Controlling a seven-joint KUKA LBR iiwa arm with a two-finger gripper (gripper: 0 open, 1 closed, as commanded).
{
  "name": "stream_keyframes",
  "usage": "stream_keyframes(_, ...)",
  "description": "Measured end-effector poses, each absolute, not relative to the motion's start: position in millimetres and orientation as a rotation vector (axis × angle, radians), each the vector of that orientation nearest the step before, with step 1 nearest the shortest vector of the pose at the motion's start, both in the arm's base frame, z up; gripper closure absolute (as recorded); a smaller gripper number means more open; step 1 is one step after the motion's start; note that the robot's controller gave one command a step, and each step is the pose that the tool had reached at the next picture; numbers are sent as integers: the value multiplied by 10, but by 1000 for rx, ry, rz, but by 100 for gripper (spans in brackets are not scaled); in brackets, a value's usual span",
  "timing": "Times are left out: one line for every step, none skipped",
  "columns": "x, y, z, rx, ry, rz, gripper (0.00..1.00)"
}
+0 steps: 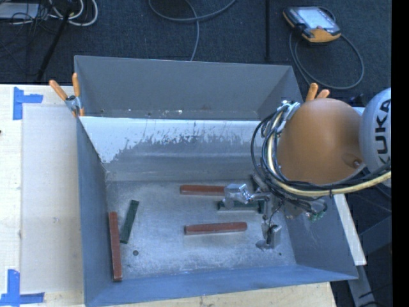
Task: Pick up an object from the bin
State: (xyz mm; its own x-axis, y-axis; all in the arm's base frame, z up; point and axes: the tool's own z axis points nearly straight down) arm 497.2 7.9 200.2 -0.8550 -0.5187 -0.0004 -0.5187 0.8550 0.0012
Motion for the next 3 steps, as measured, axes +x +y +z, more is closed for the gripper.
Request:
stream_keyframes(4972, 78, 2001, -845, 3026, 2, 0)
stream_keyframes(5017, 47, 1500, -768, 3040, -2, 0)
stream_keyframes(5142, 252, 962, -928, 3001, 0, 0)
